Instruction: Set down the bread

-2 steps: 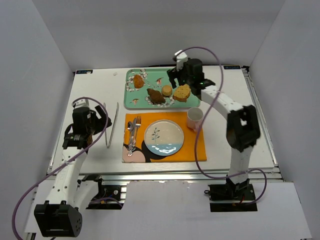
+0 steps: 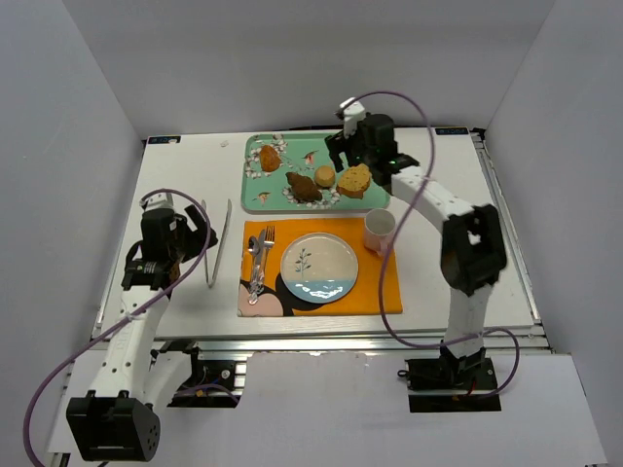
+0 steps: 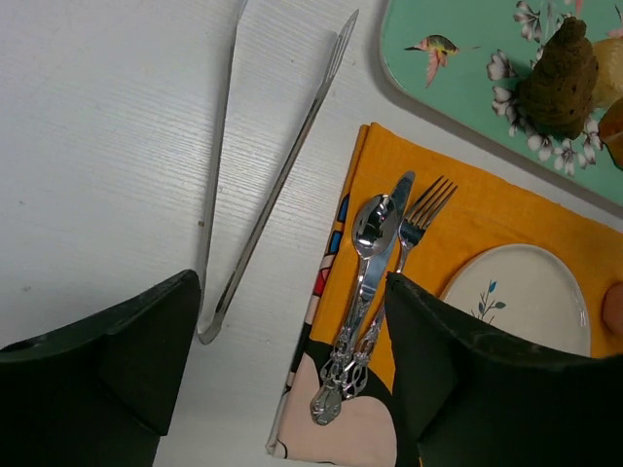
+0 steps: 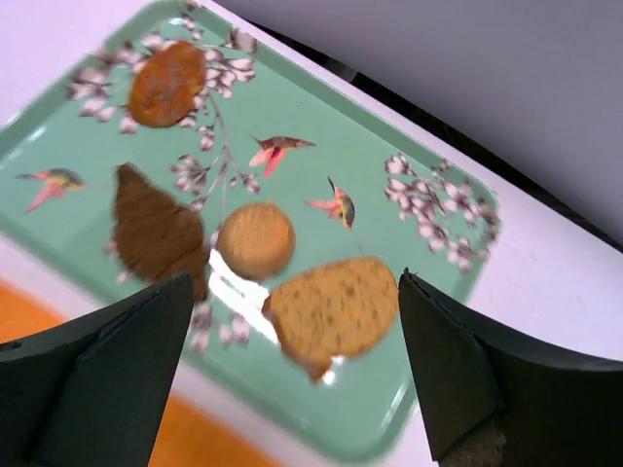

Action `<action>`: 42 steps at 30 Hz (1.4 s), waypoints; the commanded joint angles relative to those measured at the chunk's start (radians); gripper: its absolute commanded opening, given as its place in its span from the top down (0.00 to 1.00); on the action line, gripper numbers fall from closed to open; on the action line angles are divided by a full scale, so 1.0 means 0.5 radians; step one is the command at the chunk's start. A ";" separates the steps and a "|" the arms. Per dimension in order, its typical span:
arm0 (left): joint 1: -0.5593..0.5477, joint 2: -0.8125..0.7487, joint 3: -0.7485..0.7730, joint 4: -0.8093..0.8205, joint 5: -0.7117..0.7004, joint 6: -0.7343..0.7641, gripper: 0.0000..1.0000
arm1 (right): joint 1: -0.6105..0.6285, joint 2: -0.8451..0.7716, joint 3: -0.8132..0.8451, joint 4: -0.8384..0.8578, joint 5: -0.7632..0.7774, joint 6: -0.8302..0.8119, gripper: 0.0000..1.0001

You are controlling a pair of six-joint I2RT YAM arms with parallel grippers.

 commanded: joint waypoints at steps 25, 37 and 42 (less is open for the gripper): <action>-0.171 1.147 0.264 0.033 -0.069 0.813 0.14 | -0.414 -1.205 -1.229 -0.427 -1.933 -0.769 0.16; -0.157 1.512 0.314 0.304 -0.045 0.834 0.23 | -0.453 -1.258 -1.273 -0.398 -1.895 -0.744 0.15; -0.108 1.715 0.310 0.357 0.201 0.778 0.58 | -0.476 -1.278 -1.270 -0.392 -1.885 -0.735 0.15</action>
